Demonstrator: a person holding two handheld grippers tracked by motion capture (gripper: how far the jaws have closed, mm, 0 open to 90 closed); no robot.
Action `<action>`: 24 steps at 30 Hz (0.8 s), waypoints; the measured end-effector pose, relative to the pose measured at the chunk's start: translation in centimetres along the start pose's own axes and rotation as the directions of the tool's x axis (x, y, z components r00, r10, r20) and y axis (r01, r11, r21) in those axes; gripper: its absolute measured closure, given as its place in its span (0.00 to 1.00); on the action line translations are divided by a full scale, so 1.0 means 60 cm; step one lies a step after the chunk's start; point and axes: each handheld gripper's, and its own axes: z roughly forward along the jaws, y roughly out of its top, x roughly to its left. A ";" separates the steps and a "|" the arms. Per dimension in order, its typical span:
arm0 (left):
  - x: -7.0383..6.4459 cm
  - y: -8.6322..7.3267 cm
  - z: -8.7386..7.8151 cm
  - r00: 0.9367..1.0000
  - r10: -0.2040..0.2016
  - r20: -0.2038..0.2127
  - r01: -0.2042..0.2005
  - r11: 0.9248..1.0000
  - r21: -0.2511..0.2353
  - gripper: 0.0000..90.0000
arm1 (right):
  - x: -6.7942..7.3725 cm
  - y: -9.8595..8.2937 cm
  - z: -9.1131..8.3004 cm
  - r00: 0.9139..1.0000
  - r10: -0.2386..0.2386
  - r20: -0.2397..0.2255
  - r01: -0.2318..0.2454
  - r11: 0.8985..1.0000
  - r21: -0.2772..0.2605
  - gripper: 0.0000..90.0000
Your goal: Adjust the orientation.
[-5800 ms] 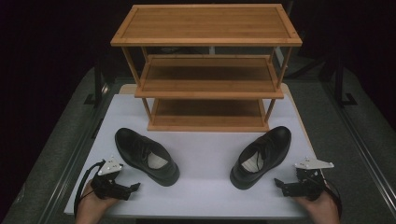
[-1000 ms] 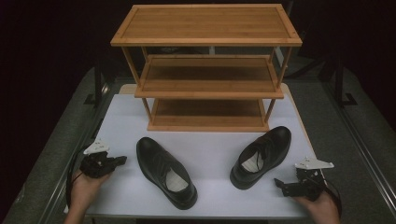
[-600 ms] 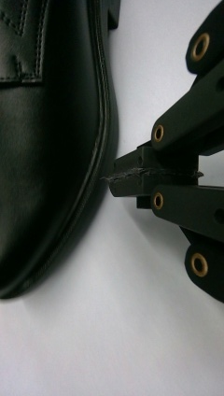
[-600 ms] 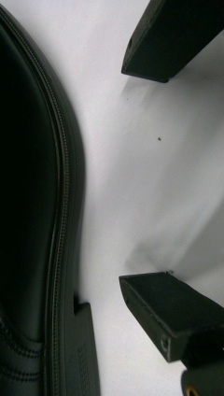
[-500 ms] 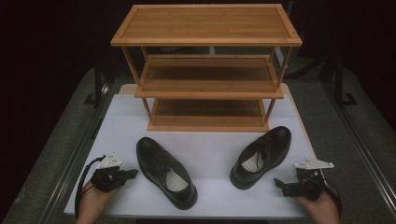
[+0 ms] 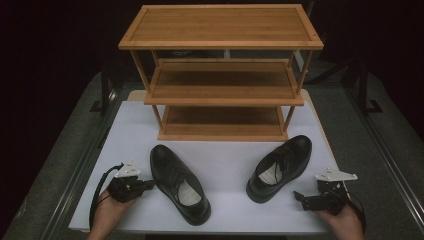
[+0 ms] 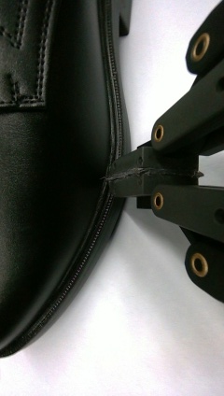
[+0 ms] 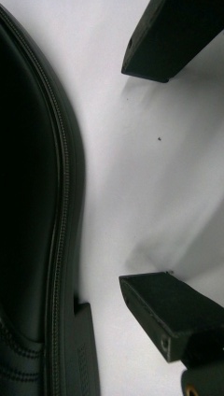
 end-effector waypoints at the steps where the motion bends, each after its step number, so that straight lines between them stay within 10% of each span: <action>1: 0.001 0.004 0.003 1.000 0.002 0.003 -0.002 1.000 0.001 1.00 | 0.000 0.000 0.000 1.000 0.000 0.000 0.000 1.000 0.000 0.01; 24: 0.019 0.056 0.055 1.000 -0.011 0.029 0.011 1.000 -0.009 1.00 | 0.000 0.000 0.000 1.000 -0.002 0.000 0.002 1.000 -0.002 0.01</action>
